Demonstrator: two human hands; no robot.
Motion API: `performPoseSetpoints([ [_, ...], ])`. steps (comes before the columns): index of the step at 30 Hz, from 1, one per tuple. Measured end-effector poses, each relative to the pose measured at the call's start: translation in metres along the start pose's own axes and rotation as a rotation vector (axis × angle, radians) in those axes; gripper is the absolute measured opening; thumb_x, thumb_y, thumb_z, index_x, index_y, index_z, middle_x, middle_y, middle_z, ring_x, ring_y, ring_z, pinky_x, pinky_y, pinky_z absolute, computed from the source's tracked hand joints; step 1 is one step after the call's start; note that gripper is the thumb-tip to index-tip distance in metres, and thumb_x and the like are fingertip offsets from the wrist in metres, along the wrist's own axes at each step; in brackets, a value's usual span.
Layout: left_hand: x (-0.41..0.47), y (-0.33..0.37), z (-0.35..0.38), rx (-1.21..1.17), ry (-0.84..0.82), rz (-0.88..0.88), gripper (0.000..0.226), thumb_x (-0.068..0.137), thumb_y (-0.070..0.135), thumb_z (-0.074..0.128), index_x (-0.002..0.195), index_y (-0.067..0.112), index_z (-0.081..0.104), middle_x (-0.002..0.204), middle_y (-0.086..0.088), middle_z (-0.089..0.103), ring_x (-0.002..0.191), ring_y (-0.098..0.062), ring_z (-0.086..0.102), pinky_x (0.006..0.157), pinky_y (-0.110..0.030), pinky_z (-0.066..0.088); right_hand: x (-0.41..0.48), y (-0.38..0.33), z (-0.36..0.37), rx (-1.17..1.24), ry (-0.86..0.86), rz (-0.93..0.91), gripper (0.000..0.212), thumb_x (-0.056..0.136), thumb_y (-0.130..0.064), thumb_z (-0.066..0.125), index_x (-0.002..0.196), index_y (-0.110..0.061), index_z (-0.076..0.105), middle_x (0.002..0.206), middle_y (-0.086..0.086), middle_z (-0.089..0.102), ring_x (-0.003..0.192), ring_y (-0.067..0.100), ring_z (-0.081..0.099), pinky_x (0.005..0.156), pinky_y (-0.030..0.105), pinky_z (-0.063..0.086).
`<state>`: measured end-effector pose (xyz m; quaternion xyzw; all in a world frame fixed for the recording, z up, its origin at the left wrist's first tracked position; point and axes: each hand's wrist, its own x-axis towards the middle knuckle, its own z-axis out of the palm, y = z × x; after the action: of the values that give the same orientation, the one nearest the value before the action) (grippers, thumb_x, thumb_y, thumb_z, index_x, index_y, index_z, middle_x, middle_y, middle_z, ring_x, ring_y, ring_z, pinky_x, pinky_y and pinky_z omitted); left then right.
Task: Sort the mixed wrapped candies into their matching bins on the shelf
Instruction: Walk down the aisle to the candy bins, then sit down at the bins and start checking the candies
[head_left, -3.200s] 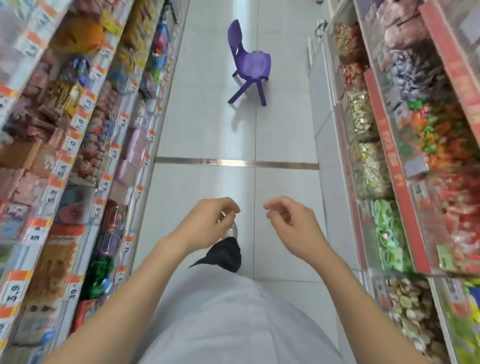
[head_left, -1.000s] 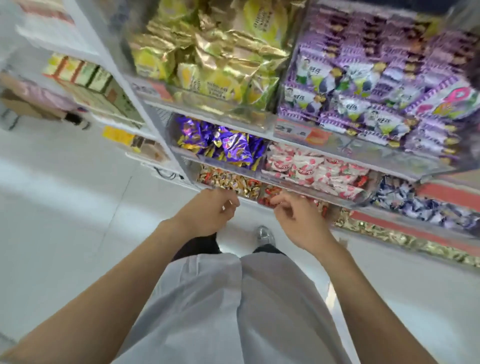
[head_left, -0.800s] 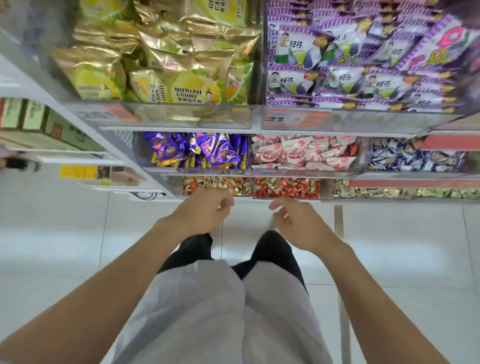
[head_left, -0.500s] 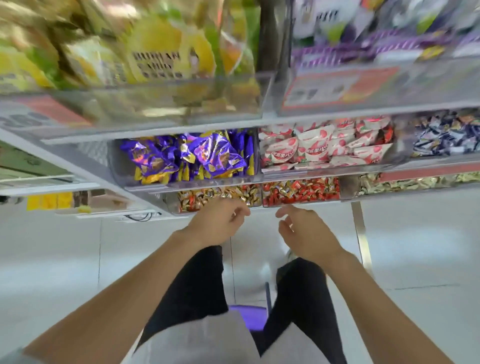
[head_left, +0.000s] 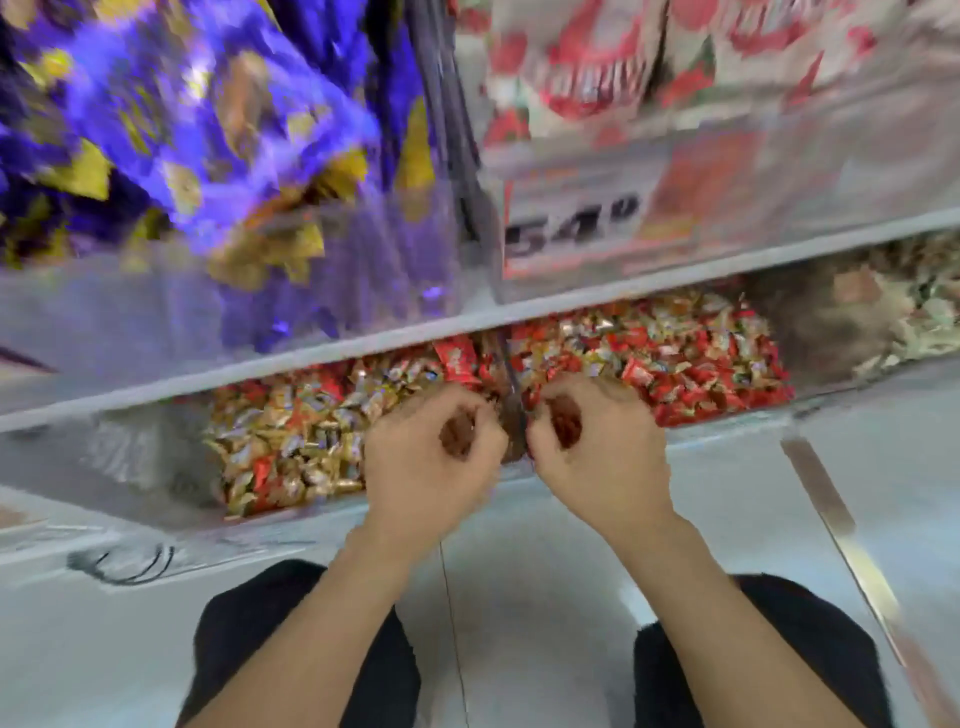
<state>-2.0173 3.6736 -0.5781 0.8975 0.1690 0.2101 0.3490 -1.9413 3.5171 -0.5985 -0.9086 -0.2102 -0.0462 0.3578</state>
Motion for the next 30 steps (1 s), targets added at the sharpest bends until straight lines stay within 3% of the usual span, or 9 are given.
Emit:
performPoseSetpoints([
  [3, -0.005, 0.003, -0.001, 0.022, 0.032, 0.009, 0.031, 0.090, 0.032, 0.063, 0.061, 0.025, 0.055, 0.050, 0.010, 0.048, 0.049, -0.007, 0.049, 0.055, -0.031, 0.041, 0.003, 0.001, -0.002, 0.027, 0.034, -0.058, 0.021, 0.088, -0.034, 0.056, 0.095, -0.022, 0.073, 0.082, -0.004, 0.071, 0.078, 0.022, 0.068, 0.072, 0.042, 0.056],
  [6, -0.021, 0.016, -0.021, 0.039, 0.081, 0.099, 0.026, 0.092, 0.029, 0.067, 0.067, 0.022, 0.062, 0.054, 0.007, 0.056, 0.054, -0.012, 0.056, 0.057, -0.033, 0.046, -0.010, -0.010, -0.012, 0.060, 0.034, -0.090, 0.017, 0.086, -0.036, 0.058, 0.092, -0.026, 0.071, 0.075, -0.010, 0.070, 0.073, 0.015, 0.069, 0.072, 0.040, 0.058],
  [10, -0.057, 0.005, -0.052, 0.138, 0.006, 0.157, 0.019, 0.089, 0.031, 0.061, 0.072, 0.025, 0.067, 0.061, 0.012, 0.064, 0.060, -0.007, 0.062, 0.062, -0.035, 0.053, -0.045, -0.014, -0.026, 0.034, -0.079, -0.151, 0.011, 0.084, -0.033, 0.061, 0.084, -0.028, 0.071, 0.074, -0.012, 0.071, 0.073, 0.007, 0.068, 0.075, 0.035, 0.058],
  [15, -0.077, -0.033, -0.089, 0.279, 0.003, 0.040, 0.013, 0.081, 0.034, 0.058, 0.076, 0.026, 0.067, 0.068, 0.012, 0.067, 0.068, -0.011, 0.066, 0.067, -0.038, 0.057, -0.073, -0.011, -0.034, 0.046, -0.151, -0.156, 0.015, 0.088, -0.014, 0.069, 0.086, -0.028, 0.073, 0.079, -0.014, 0.071, 0.080, -0.002, 0.066, 0.070, 0.008, 0.047],
  [17, -0.076, -0.045, -0.102, 0.291, 0.021, 0.009, 0.005, 0.079, 0.024, 0.065, 0.081, 0.027, 0.069, 0.075, 0.012, 0.069, 0.076, -0.014, 0.067, 0.073, -0.038, 0.057, -0.072, -0.018, -0.032, -0.037, -0.211, -0.244, 0.012, 0.089, -0.019, 0.065, 0.089, -0.029, 0.072, 0.080, -0.015, 0.070, 0.077, 0.001, 0.066, 0.075, 0.021, 0.055],
  [19, -0.076, -0.057, -0.111, 0.322, -0.009, -0.026, 0.017, 0.077, 0.018, 0.071, 0.090, 0.028, 0.070, 0.085, 0.010, 0.068, 0.083, -0.019, 0.065, 0.076, -0.039, 0.056, -0.066, -0.036, -0.033, -0.149, -0.361, -0.392, 0.013, 0.090, -0.025, 0.059, 0.094, -0.030, 0.070, 0.083, -0.015, 0.070, 0.078, 0.005, 0.065, 0.078, 0.036, 0.057],
  [22, -0.077, -0.070, -0.117, 0.467, -0.100, -0.063, 0.029, 0.076, 0.026, 0.075, 0.103, 0.031, 0.065, 0.099, 0.005, 0.057, 0.098, -0.025, 0.059, 0.082, -0.043, 0.053, -0.046, -0.063, -0.029, -0.288, -0.593, -0.528, 0.014, 0.095, -0.032, 0.060, 0.104, -0.031, 0.070, 0.088, -0.014, 0.071, 0.082, 0.008, 0.066, 0.078, 0.035, 0.056],
  [26, -0.073, -0.083, -0.116, 0.636, -0.236, -0.092, 0.034, 0.085, 0.038, 0.077, 0.112, 0.037, 0.057, 0.115, 0.005, 0.045, 0.111, -0.025, 0.048, 0.090, -0.042, 0.048, -0.011, -0.064, -0.001, -0.403, -0.527, -0.644, 0.018, 0.096, -0.043, 0.055, 0.108, -0.034, 0.065, 0.100, -0.009, 0.066, 0.095, 0.018, 0.063, 0.082, 0.042, 0.055],
  [30, -0.063, -0.086, -0.120, 0.626, -0.237, -0.083, 0.020, 0.089, 0.029, 0.071, 0.105, 0.037, 0.063, 0.109, 0.010, 0.056, 0.105, -0.020, 0.057, 0.085, -0.040, 0.052, 0.006, -0.052, 0.014, -0.365, -0.519, -0.690, 0.009, 0.097, -0.041, 0.062, 0.099, -0.032, 0.063, 0.096, -0.009, 0.061, 0.092, 0.018, 0.060, 0.079, 0.043, 0.054],
])
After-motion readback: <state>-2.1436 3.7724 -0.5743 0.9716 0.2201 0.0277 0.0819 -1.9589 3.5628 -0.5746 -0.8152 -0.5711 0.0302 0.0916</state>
